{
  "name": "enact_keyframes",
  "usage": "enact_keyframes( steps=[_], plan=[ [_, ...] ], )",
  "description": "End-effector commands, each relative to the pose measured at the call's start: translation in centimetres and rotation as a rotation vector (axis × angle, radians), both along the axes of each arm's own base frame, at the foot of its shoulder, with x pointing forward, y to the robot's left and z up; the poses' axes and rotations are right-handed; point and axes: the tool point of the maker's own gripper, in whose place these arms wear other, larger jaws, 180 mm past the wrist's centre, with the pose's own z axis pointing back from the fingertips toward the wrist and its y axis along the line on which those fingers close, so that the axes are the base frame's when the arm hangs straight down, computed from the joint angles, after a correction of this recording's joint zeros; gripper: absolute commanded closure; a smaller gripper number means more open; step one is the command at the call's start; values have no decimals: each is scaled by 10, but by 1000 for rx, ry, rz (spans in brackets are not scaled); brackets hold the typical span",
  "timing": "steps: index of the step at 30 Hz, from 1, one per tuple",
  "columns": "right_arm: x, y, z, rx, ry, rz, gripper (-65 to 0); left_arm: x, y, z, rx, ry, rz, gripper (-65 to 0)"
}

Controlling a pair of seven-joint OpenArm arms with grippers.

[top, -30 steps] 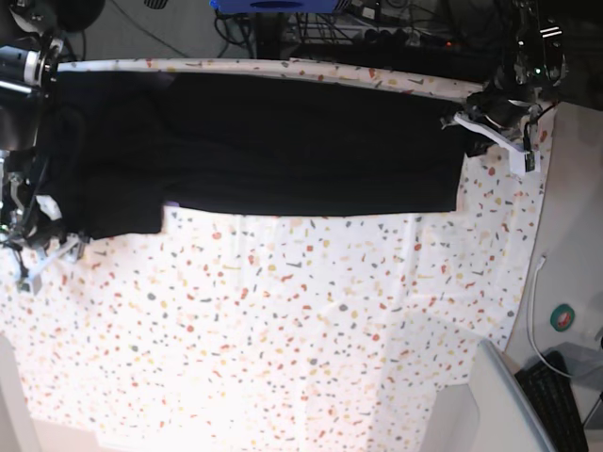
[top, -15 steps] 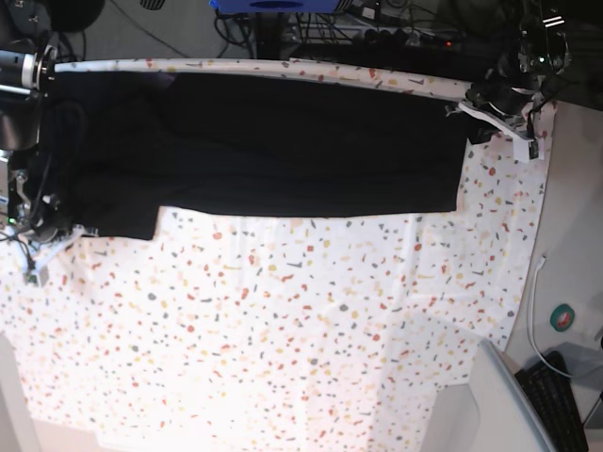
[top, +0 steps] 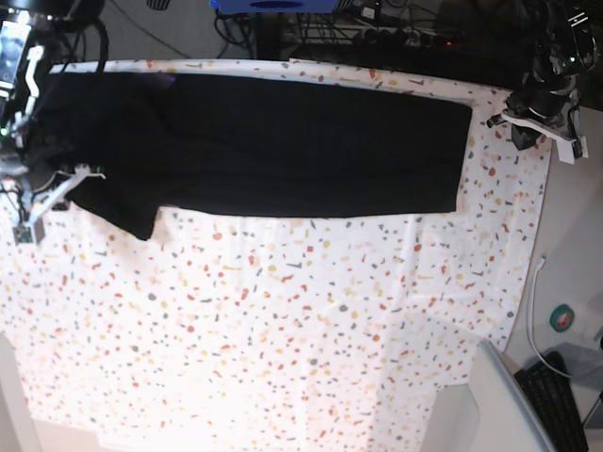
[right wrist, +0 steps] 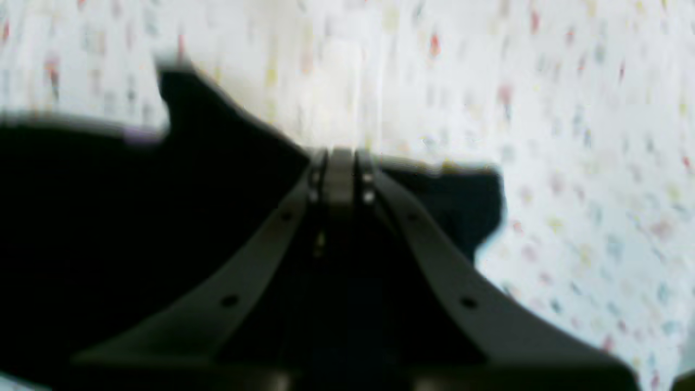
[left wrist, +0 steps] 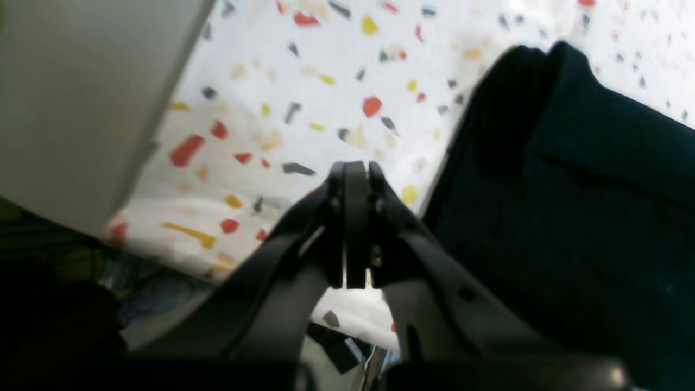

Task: Layout the t-shirt on the table in an organized manner, then fold the t-shirt properly
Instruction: 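Release the hem and reposition both grippers at the folded edge, then grasp the folded strip's edge with both grippers and pull it flat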

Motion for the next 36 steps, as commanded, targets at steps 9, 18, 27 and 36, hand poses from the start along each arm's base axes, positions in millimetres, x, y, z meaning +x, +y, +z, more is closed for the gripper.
enact_keyframes(
  steps=[9, 18, 27, 36],
  plan=[
    [-62, 34, -21, 76, 82, -4, 0, 9, 5, 13, 24, -43, -13, 0],
    [-78, 35, -50, 111, 170, -25, 0, 18, -4, 13, 12, -55, -33, 0],
    [-83, 55, -15, 114, 154, -22, -167, 26, -70, -9, -72, -8, -204, 0],
    [-44, -19, -31, 66, 17, -164, -246, 63, -114, -21, -130, -23, -304, 0]
  ],
)
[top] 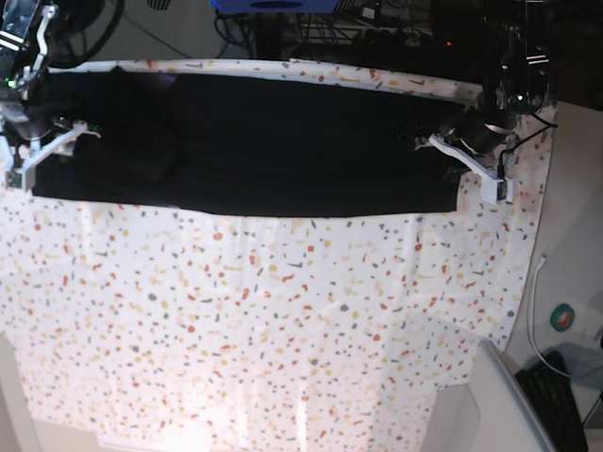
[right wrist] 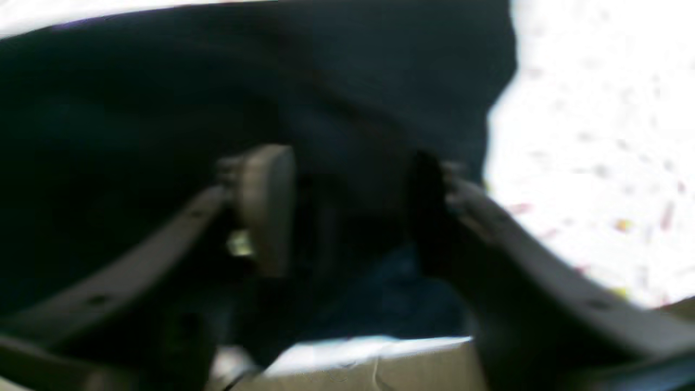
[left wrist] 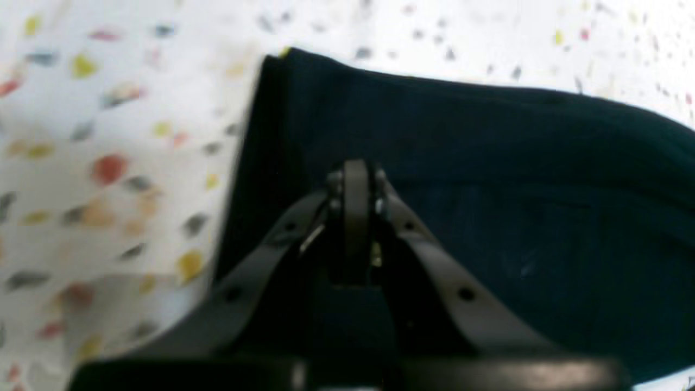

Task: Layout the t-shirt on the table in an organized manner, then fold the t-shirt properly
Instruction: 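Grasp the folded strip's edge with both grippers and pull it flat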

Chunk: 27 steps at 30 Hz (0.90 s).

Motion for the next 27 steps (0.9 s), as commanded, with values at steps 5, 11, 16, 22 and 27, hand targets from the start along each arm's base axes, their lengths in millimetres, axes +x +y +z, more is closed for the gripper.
enact_keyframes(
  steps=[5, 11, 16, 22, 27],
  plan=[
    [8, -24, -35, 40, 63, -37, 0, -3, 7, -29, 41, 79, -16, 0],
    [25, -41, -57, 79, 114, -69, 0, 6, 12, -44, 136, 112, -52, 0],
    [60, -55, -47, 77, 65, -78, 0, 39, 15, -40, 131, 81, -30, 0],
    [78, -67, -24, 30, -12, -69, 0, 61, 10, -17, 127, 7, -34, 0],
    [71, -53, 19, -56, -123, -6, 0, 37, 24, 19, 173, -71, -17, 0]
  ],
)
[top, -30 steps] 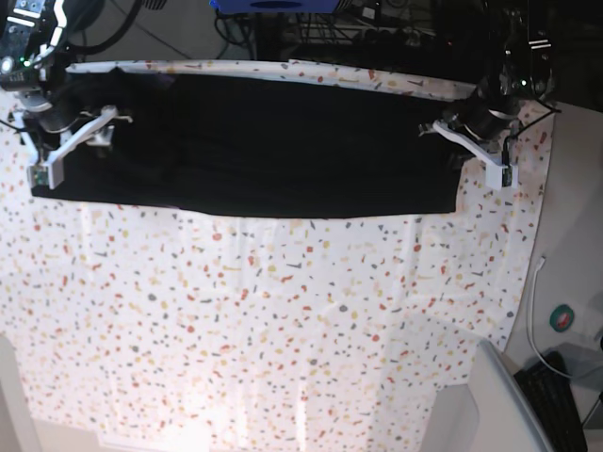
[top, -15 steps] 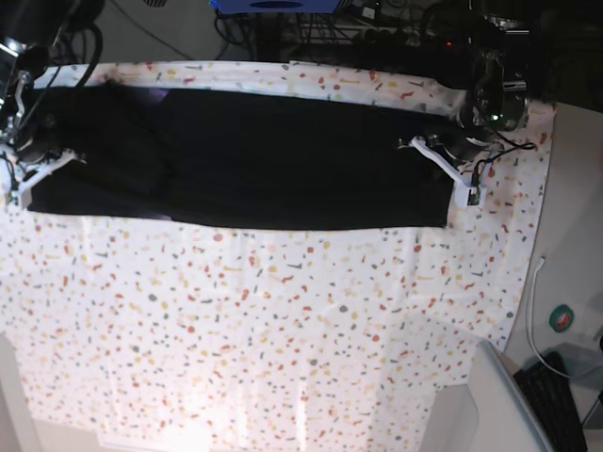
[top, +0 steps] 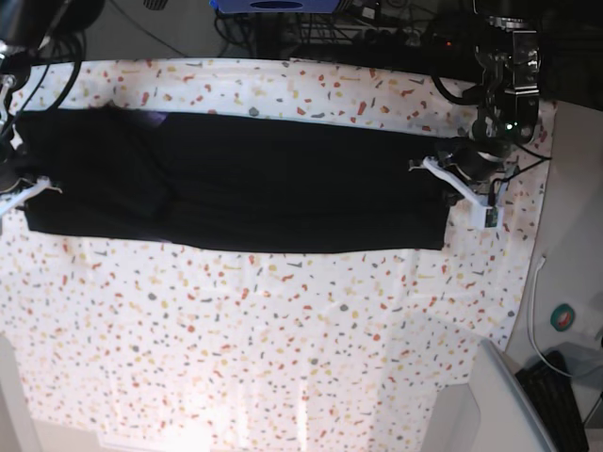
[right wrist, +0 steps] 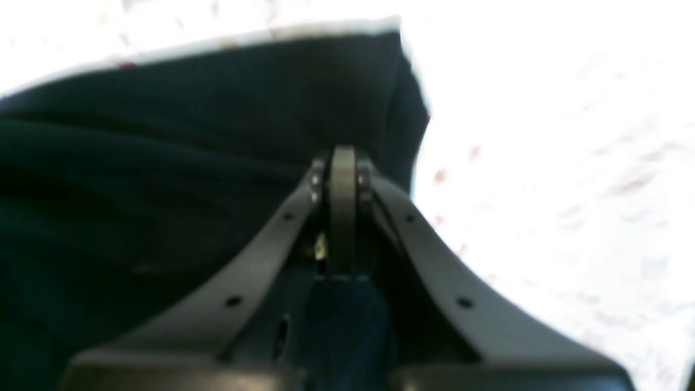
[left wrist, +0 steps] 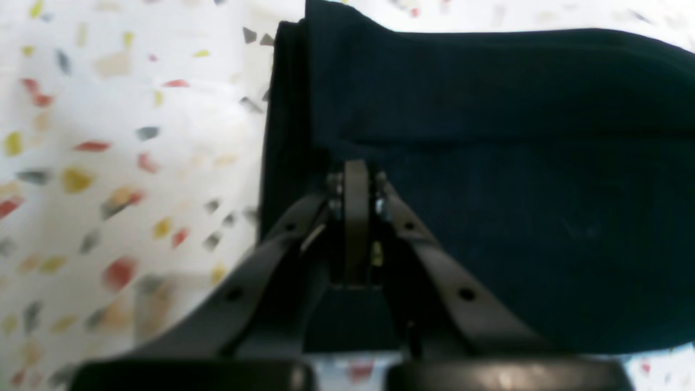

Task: Layout the t-shirt on the table in an organized manner, then fold the t-shirt properly
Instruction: 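Grasp the folded strip's edge with both grippers and pull it flat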

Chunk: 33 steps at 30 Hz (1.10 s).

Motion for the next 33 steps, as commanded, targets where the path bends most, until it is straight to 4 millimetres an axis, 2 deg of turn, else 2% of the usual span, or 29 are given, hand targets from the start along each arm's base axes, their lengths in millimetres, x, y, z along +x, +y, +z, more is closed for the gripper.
enact_keyframes(
  steps=[1, 5, 8, 11, 12, 16, 17, 18, 21, 24, 29, 33],
  plan=[
    [4, 6, 15, -11, -51, 20, 0, 3, 12, 18, 29, -53, 15, 0],
    [-8, 24, 19, -4, -66, 31, 0, 8, 9, 36, 40, -101, 1, 0],
    [-9, 28, 16, 11, -61, 27, 0, 28, 9, 50, 35, -154, 8, 0],
    [-10, 28, 15, 9, -59, 27, 0, 39, 9, 58, 33, -182, 12, 0],
    [-11, 28, 15, 9, -57, 27, 0, 45, 9, 63, 32, -197, 13, -39],
    [-15, 27, 12, 8, -46, 27, 0, 64, 15, 54, 15, -186, 39, -441],
    [-16, 26, 12, 5, -45, 28, 0, 69, 16, 51, 9, -179, 43, -505],
    [-16, 26, 12, 5, -43, 28, 0, 75, 17, 48, 0, -173, 51, -533],
    [-17, 27, 11, 7, -42, 28, 0, 86, 18, 31, -36, -135, 85, -492],
    [-19, 27, 10, 8, -36, 27, 0, 96, 18, 24, -55, -120, 100, -439],
    [-21, 28, 8, 10, -31, 27, 0, 113, -8, 18, -80, -101, 48, -357],
    [-24, 28, 4, 15, -19, 24, 0, 112, -24, 6, -84, -67, 6, -232]
  ],
)
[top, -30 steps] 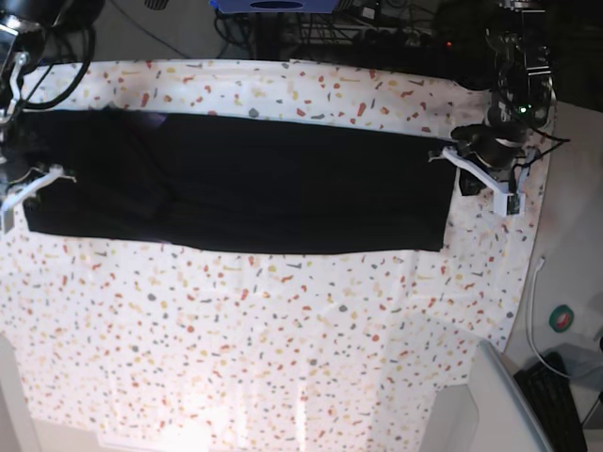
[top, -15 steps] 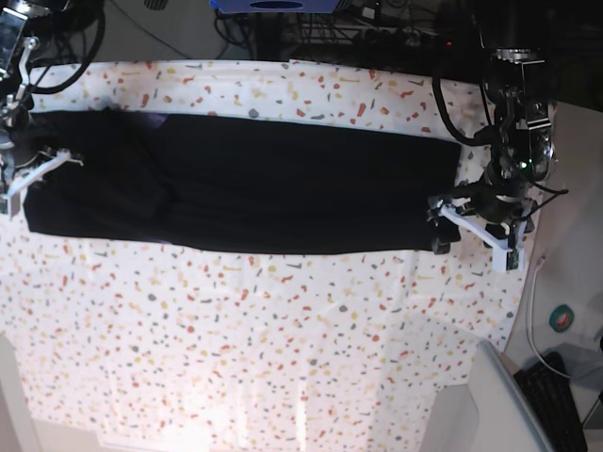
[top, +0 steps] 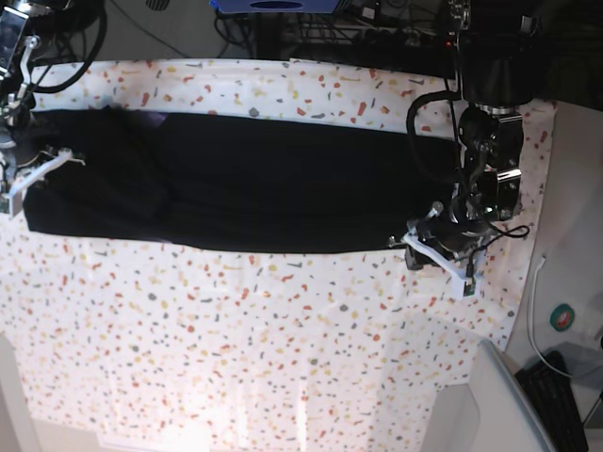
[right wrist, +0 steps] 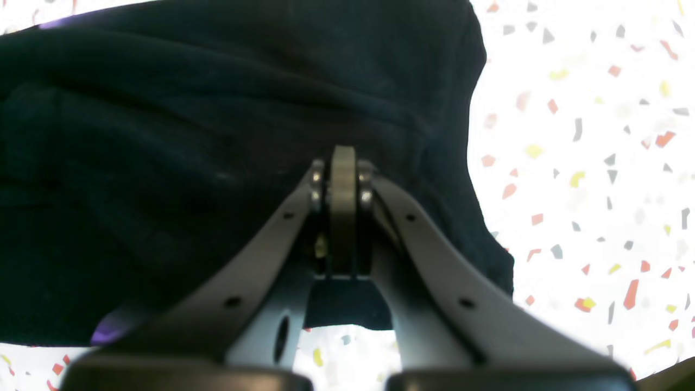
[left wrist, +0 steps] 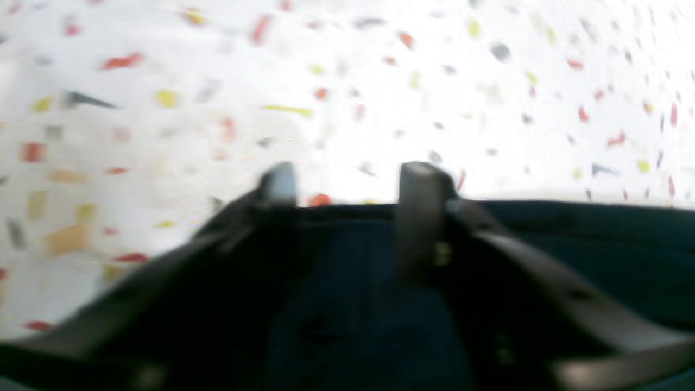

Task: Layout the t-shirt on the table in an organized manner, then fold the t-shirt properly
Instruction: 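Grasp the folded strip's edge with both grippers and pull it flat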

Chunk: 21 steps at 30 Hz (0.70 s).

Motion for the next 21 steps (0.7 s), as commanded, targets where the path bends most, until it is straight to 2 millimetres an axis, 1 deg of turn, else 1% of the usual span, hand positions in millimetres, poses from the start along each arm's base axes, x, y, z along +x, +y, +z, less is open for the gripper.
enact_keyframes(
  steps=[1, 4, 5, 8, 12, 16, 17, 20, 21],
  plan=[
    [5, -5, 6, -11, -29, -3, 0, 11, 2, 12, 6, -43, -3, -184],
    [0, -6, -4, 3, -3, -10, 0, 6, 3, 8, 6, -34, -2, -33],
    [-2, -7, -7, 6, 6, -13, 0, 6, 3, 8, 6, -34, 0, 0],
    [-5, -7, -14, 16, 24, -18, 0, 6, 6, 10, 11, -35, 1, 0],
    [-4, -6, -14, 17, 22, -18, 0, 2, 7, 12, 15, -43, 0, 0],
    [-4, -6, -14, 17, 22, -18, 0, -1, 25, 29, 16, -94, 58, 0],
    [-4, -6, -14, 19, 22, -18, 0, -1, 28, 30, 16, -96, 68, -30],
    [-4, -7, -14, 16, 22, -18, 0, -2, 34, 28, 18, -89, 80, -288],
    [-4, -7, -14, 16, 22, -18, 0, -2, 33, 26, 19, -83, 77, -352]
  ],
)
